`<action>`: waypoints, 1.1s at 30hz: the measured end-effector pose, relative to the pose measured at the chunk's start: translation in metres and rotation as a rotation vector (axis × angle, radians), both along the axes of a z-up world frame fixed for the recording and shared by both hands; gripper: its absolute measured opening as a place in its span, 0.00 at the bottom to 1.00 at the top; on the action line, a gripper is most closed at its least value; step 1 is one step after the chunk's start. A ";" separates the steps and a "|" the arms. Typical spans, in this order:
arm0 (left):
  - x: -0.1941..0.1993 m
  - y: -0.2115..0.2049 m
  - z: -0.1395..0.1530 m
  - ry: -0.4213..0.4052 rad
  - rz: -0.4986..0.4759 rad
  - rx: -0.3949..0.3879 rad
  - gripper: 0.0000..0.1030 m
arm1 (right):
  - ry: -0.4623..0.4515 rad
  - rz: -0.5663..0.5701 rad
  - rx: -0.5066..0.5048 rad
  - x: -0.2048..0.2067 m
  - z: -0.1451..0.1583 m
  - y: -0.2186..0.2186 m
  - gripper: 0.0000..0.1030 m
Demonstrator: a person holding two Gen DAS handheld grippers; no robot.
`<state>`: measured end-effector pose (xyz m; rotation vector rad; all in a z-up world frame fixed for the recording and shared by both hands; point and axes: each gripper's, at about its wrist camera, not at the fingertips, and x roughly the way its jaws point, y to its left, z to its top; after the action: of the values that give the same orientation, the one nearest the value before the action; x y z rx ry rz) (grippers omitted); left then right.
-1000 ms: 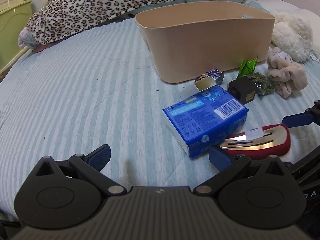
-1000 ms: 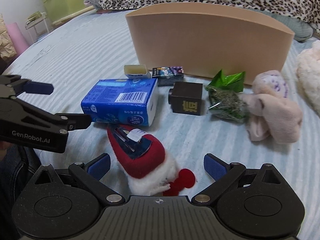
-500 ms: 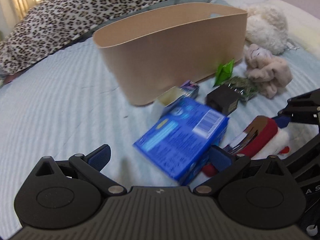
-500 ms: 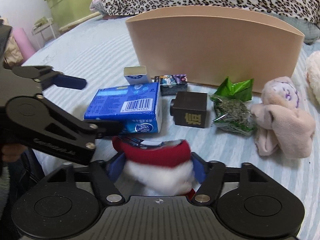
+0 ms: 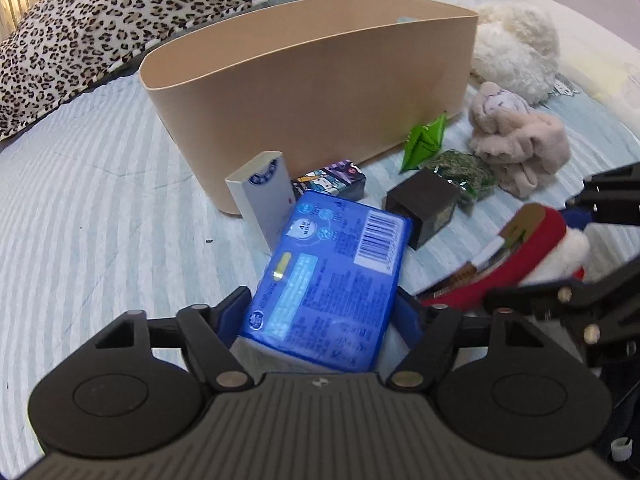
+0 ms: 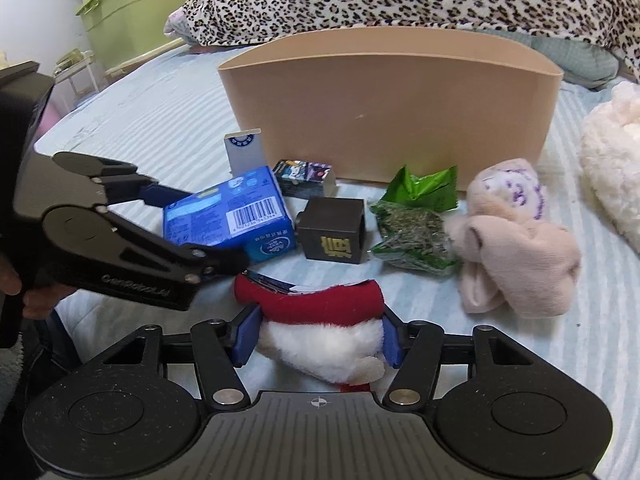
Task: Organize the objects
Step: 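Grasp the blue tissue pack with the left tool while the right tool grasps the red-white plush, then carry both items over the beige basket and open both tools to drop them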
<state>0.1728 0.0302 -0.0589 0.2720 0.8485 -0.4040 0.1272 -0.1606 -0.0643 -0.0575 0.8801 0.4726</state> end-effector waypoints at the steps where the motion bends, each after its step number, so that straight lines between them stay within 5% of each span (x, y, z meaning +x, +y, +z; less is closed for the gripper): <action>1: -0.003 0.001 0.002 0.001 0.002 -0.008 0.68 | -0.004 -0.006 -0.001 0.000 0.002 -0.002 0.53; 8: -0.022 0.002 0.026 -0.042 0.009 -0.055 0.62 | -0.048 -0.074 0.029 -0.002 0.021 -0.027 0.38; 22: -0.046 -0.003 0.091 -0.222 0.032 -0.098 0.62 | -0.212 -0.162 0.110 -0.005 0.073 -0.053 0.36; 33: 0.019 -0.011 0.133 -0.354 0.105 -0.111 0.62 | -0.346 -0.264 0.144 0.060 0.117 -0.057 0.36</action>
<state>0.1919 0.0194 0.0742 0.1879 0.4893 -0.2918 0.1874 -0.2178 0.0532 0.1056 0.5024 0.2663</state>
